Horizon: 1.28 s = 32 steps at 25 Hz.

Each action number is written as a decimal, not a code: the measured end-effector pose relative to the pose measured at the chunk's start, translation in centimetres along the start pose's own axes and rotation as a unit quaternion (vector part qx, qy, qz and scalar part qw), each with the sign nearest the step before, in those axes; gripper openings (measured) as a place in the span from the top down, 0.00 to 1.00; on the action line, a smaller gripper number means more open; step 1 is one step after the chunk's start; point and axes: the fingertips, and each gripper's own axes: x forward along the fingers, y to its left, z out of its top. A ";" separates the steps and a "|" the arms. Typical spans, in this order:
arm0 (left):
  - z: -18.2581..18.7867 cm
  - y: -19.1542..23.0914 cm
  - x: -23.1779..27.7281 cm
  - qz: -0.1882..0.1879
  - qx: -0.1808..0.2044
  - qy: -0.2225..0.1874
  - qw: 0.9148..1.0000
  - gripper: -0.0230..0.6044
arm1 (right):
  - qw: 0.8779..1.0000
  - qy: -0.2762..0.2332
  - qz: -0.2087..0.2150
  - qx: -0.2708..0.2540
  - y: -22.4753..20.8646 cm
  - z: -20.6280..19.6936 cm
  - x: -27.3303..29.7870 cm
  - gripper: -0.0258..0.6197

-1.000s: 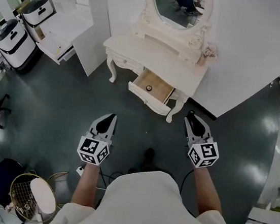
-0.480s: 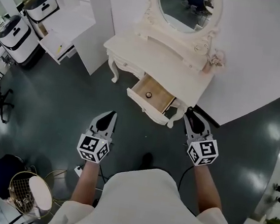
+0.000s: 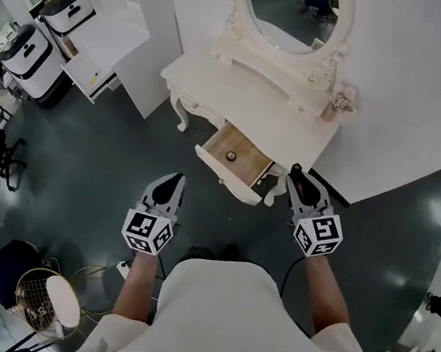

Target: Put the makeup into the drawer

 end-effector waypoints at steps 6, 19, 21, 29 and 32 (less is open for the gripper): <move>0.0 0.9 2.1 0.002 -0.006 0.004 1.000 0.93 | 1.000 0.006 0.000 0.005 -1.4 -0.3 1.8 0.80; 0.7 7.5 9.7 -0.047 -0.005 0.017 0.999 0.93 | 0.999 0.032 -0.032 0.006 -2.1 0.1 9.2 0.80; 0.7 9.0 11.2 -0.059 -0.007 0.021 0.998 0.93 | 0.998 0.040 -0.037 0.007 -2.0 -0.1 11.0 0.80; 0.1 13.8 16.1 -0.109 -0.010 0.040 0.993 0.93 | 0.995 0.071 -0.062 0.016 -1.3 -0.8 17.1 0.80; 0.1 15.2 17.4 -0.127 -0.008 0.047 0.991 0.93 | 0.994 0.081 -0.071 0.022 -1.1 -1.1 18.7 0.80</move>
